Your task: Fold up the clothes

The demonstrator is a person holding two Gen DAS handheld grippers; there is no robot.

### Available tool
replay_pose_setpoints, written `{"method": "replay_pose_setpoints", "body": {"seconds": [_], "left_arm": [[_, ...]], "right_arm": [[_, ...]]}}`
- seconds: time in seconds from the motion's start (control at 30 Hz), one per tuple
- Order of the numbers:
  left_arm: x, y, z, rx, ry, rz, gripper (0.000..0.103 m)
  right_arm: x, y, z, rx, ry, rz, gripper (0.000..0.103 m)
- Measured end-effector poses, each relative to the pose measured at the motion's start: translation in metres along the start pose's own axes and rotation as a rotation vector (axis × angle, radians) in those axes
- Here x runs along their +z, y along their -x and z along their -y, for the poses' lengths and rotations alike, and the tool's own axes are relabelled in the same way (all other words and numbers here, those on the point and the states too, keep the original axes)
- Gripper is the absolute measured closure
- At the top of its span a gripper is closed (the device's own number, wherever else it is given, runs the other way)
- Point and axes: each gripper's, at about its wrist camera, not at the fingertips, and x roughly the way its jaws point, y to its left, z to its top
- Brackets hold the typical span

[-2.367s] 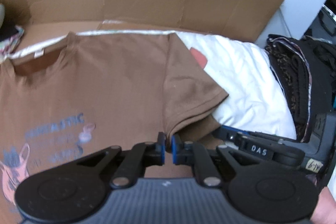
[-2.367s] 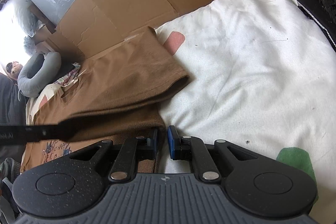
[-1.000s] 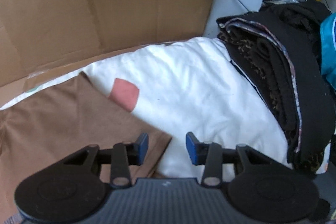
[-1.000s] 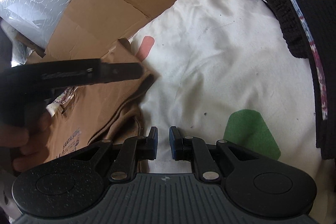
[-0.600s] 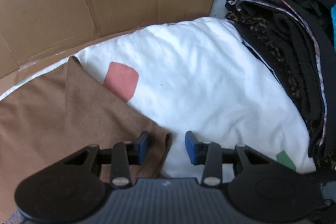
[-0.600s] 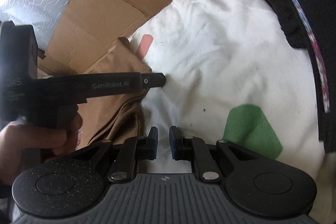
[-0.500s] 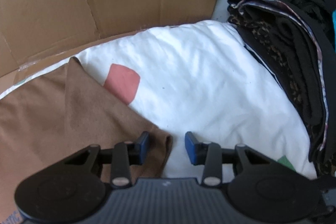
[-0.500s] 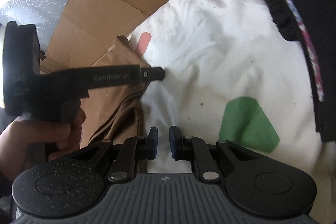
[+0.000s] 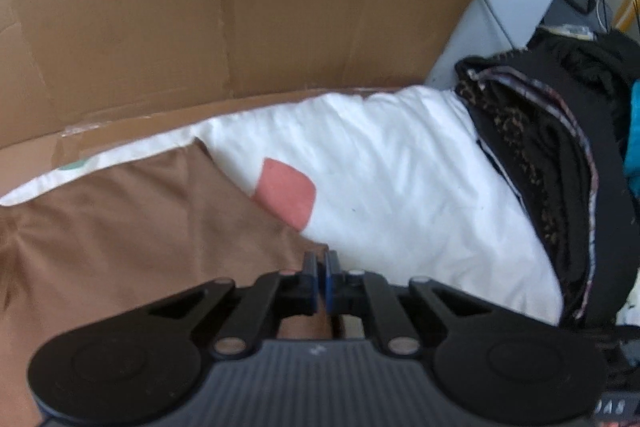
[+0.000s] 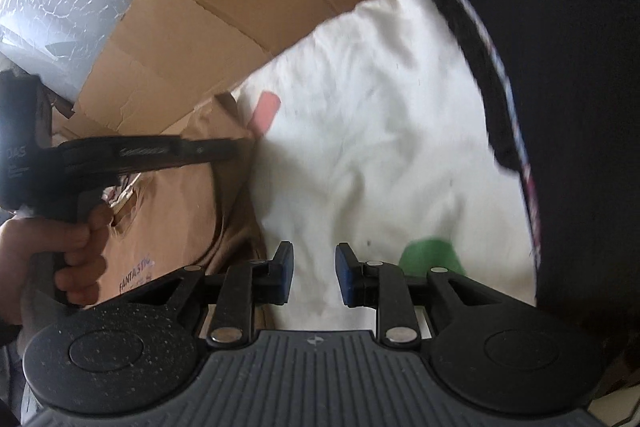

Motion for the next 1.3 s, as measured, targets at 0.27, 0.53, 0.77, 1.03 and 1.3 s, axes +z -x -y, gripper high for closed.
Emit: {"method": "replay_pose_setpoints", "body": {"seconds": [0.27,0.53,0.77,1.03,1.3], "left_arm": [[0.011,0.031,-0.045,0.024,0.095,0.031,0.1],[0.006,0.059,-0.078,0.052,0.154,0.07,0.1],[-0.006,0.077,-0.113,0.093,0.253,0.114,0.1],[-0.027,0.069,-0.14,0.131,0.335,0.102,0.1],[-0.036,0.063,-0.149,0.146,0.347,0.078,0.1]], "right_arm": [[0.027,0.01,-0.025,-0.037,0.079,0.029,0.071],[0.046,-0.001,-0.055,-0.025,0.126,0.03,0.071],[0.065,-0.029,-0.078,0.006,0.154,0.04,0.07],[0.086,-0.08,-0.097,0.007,0.196,0.043,0.065],[0.131,-0.131,-0.13,0.025,0.306,-0.019,0.065]]}}
